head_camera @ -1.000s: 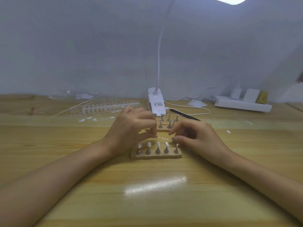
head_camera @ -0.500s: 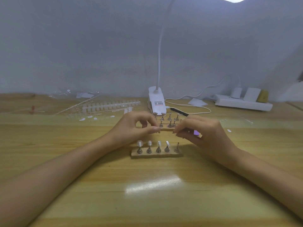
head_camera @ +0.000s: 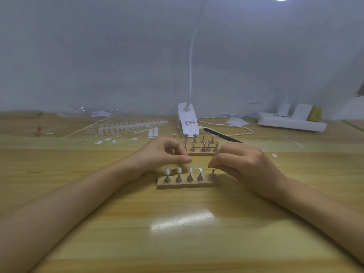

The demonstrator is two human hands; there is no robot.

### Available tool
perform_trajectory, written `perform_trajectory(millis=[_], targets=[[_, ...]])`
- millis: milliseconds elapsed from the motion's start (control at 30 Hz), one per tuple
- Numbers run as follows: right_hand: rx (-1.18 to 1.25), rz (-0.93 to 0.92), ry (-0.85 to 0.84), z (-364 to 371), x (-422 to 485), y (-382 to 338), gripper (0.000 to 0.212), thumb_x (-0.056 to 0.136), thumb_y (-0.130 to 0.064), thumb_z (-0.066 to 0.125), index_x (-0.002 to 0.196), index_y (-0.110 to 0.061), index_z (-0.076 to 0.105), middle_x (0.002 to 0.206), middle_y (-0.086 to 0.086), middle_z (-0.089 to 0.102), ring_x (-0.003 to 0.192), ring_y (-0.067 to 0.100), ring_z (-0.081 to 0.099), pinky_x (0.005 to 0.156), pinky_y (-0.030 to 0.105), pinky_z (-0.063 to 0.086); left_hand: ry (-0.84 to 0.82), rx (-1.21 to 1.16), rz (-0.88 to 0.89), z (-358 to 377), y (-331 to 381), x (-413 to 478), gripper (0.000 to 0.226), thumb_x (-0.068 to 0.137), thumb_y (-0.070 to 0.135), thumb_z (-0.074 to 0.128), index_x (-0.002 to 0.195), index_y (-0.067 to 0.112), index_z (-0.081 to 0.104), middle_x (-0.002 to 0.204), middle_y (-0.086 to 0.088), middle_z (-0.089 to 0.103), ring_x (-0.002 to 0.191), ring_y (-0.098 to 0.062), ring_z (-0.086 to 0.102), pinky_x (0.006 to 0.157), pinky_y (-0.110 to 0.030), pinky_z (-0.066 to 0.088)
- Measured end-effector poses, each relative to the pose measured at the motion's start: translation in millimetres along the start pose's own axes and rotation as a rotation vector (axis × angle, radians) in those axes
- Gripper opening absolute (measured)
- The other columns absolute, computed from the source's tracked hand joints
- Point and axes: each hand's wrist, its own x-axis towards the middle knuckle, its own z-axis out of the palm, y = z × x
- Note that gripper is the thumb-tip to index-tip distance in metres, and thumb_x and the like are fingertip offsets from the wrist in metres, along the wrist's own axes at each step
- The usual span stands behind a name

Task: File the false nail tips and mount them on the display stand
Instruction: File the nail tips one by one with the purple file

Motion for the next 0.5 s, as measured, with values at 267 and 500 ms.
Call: perform_trajectory(millis=[267, 500], targets=[[0.000, 0.002, 0.011, 1.2, -1.6, 2.1, 0.020, 0.096, -0.014, 0.062, 0.082, -0.007, 0.074, 0.078, 0.003, 0.067, 0.069, 0.021, 0.063, 0.059, 0.032, 0.052, -0.097, 0.028, -0.077, -1.2, 1.5, -0.2, 0.011, 0.086, 0.028, 0.072, 0.081, 0.018, 0.072, 0.077, 0.006, 0.075, 0.078, 0.000, 0.068, 0.078, -0.014, 0.045], [0.334, 0.443, -0.062, 7.8, -6.2, 13.9, 0.013, 0.081, 0.000, 0.079, 0.082, -0.012, 0.074, 0.081, -0.007, 0.071, 0.075, 0.005, 0.064, 0.068, 0.010, 0.045, 0.149, -0.028, 0.074, 2.4, -4.9, -2.9, 0.012, 0.081, 0.030, 0.076, 0.081, 0.019, 0.070, 0.076, 0.009, 0.071, 0.071, -0.003, 0.064, 0.068, -0.008, 0.047]])
